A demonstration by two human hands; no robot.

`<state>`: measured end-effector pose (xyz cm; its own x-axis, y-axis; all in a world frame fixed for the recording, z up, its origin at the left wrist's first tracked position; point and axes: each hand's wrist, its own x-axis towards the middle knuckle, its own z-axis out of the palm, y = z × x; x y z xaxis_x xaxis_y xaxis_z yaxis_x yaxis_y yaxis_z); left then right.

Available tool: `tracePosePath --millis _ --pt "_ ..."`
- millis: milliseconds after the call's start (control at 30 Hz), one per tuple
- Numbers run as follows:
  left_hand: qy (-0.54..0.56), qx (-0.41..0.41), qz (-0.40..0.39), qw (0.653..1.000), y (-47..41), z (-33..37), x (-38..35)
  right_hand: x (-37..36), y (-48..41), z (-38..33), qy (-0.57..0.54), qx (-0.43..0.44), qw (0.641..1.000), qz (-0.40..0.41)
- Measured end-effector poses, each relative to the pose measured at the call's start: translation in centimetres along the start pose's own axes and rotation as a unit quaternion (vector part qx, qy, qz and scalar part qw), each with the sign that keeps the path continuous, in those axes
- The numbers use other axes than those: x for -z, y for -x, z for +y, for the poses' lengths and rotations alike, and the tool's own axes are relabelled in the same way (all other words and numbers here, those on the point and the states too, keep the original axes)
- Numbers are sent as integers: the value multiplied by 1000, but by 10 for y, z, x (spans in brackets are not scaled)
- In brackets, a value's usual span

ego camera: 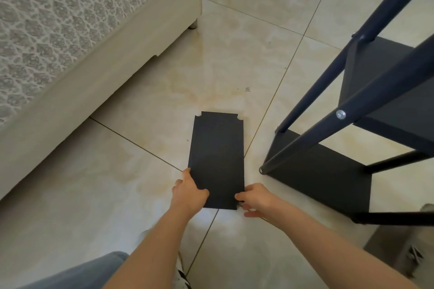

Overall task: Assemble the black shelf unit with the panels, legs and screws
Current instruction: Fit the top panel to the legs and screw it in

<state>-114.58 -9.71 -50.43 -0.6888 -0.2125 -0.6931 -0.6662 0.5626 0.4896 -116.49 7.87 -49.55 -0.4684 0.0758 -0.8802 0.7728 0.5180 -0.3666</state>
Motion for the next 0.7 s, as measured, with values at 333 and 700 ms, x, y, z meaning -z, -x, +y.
tracePosePath --millis 333,700 --pt "149 64 118 980 8 10 21 5 23 -8 -166 29 985 20" --pt "393 79 77 913 25 33 47 31 68 -41 -327 43 944 -11"
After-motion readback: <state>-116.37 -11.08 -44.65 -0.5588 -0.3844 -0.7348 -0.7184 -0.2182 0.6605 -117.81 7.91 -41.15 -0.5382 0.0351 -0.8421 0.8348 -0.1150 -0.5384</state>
